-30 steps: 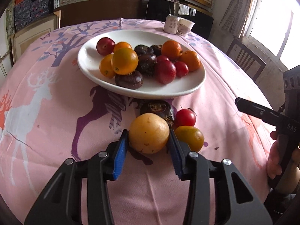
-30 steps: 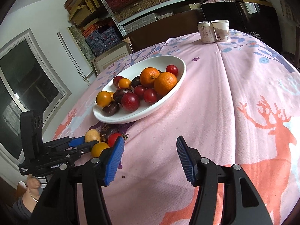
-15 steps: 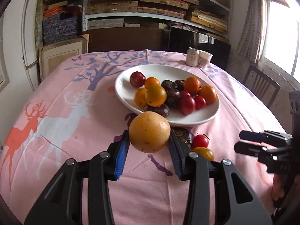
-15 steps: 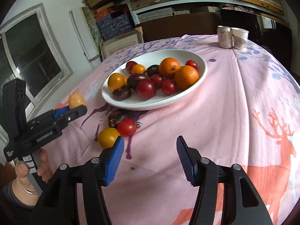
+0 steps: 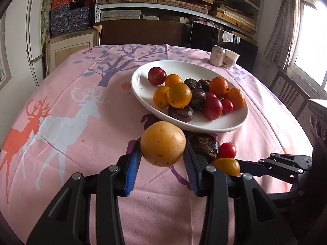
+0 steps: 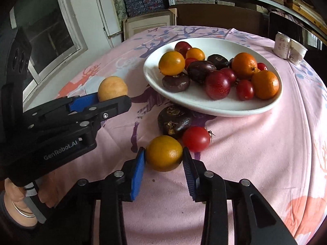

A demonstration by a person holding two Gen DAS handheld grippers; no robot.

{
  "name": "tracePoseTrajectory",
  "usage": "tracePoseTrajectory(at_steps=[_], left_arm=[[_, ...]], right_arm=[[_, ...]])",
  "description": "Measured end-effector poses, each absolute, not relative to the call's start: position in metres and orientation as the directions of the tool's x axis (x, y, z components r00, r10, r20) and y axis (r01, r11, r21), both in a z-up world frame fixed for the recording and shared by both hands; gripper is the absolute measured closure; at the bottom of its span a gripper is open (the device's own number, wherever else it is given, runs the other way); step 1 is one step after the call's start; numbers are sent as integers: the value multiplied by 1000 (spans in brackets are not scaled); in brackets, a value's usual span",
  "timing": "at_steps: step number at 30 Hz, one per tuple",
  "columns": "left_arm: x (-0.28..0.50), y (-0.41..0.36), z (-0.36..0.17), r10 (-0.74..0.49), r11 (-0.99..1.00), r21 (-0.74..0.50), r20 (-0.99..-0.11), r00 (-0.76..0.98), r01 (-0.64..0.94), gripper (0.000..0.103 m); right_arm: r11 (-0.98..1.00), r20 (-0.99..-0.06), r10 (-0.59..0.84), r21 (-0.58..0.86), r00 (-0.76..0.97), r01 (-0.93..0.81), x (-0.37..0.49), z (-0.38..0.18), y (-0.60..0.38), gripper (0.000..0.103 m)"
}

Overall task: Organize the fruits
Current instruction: 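Carry a yellow fruit to the plate with the left tool while the right tool carries a mandarin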

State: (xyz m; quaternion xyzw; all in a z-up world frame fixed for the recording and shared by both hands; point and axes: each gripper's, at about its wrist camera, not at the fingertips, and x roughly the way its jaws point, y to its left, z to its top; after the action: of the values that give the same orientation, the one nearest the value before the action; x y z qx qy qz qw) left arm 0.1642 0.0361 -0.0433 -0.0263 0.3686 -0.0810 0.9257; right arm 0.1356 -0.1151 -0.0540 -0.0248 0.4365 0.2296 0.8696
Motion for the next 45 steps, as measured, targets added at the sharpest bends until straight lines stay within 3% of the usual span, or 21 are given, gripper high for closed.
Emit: tracePoseTrajectory(at_steps=[8, 25, 32, 41, 45], left_arm=[[164, 33, -43, -168, 986, -101, -675, 718, 136, 62], [159, 31, -27, -216, 975, -110, -651, 728, 191, 62], [193, 15, 9, -209, 973, -57, -620, 756, 222, 62], [273, -1, 10, -175, 978, -33, -660, 730, 204, 62], [282, -2, 7, -155, 982, -23, -657, 737, 185, 49]], right_arm=[[898, -713, 424, 251, 559, -360, 121, -44, -160, 66], [913, -640, 408, 274, 651, -304, 124, -9, -219, 66], [899, -602, 437, 290, 668, -327, 174, 37, -216, 66], [905, -662, 425, 308, 617, -293, 272, 40, -179, 66], [914, -679, 406, 297, 612, -276, 290, 33, -168, 60]])
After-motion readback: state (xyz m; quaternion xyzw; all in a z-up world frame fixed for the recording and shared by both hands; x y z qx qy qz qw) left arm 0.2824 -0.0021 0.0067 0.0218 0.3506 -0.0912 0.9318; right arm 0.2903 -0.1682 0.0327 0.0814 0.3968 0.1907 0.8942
